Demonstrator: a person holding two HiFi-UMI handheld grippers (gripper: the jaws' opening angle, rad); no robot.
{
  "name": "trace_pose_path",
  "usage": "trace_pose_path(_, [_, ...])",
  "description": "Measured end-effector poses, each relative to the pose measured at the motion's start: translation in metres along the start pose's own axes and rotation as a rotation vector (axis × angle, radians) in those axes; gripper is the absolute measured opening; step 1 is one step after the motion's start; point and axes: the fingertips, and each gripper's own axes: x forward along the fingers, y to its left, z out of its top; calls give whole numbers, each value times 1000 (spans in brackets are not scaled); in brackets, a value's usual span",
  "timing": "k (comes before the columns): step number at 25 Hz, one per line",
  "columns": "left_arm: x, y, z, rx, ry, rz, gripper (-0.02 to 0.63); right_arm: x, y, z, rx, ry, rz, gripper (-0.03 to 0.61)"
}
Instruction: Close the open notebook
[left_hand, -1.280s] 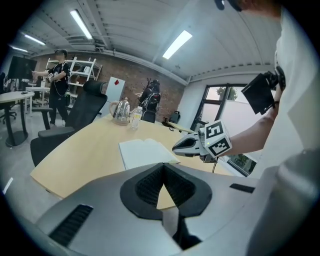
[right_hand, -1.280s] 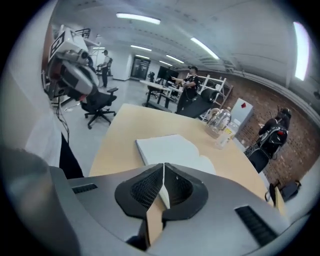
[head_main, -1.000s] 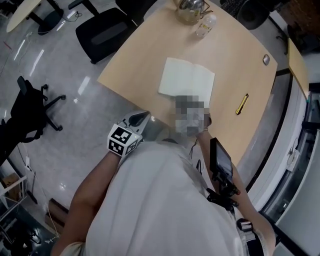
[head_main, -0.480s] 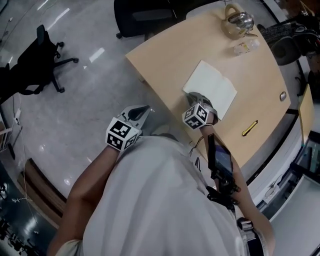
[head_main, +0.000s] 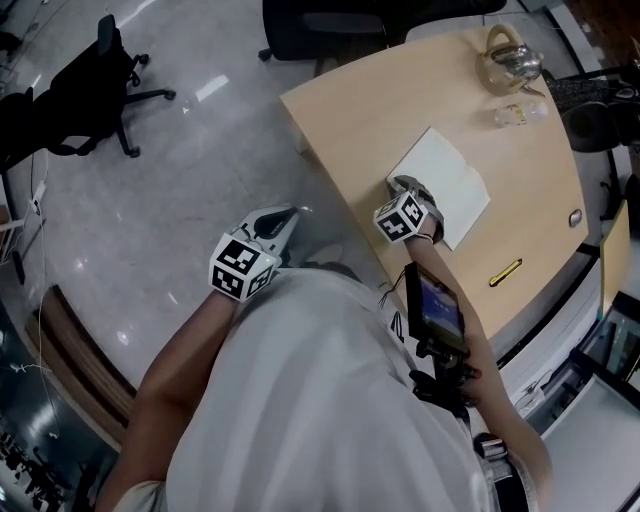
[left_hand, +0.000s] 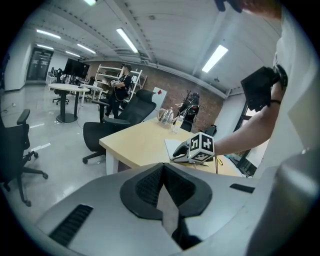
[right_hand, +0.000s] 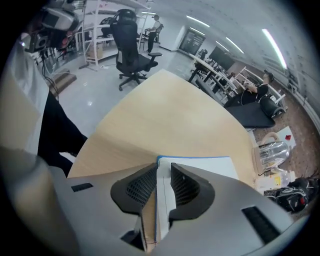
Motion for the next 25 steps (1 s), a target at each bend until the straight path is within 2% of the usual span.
trace_pose_path(5, [3, -1, 4, 12, 0, -21, 5, -2, 5, 0, 66, -6, 51, 52])
trace_pose_path(8, [6, -1, 8, 26, 4, -38, 5, -9, 4, 5, 97, -33, 52, 32])
trace_pose_path(15, [22, -12, 13, 71, 33, -108, 5, -43, -13, 6, 216, -154, -16, 18])
trace_pose_path(25, [62, -56, 25, 187, 78, -258, 5, -110, -36, -26, 538, -402, -141, 15])
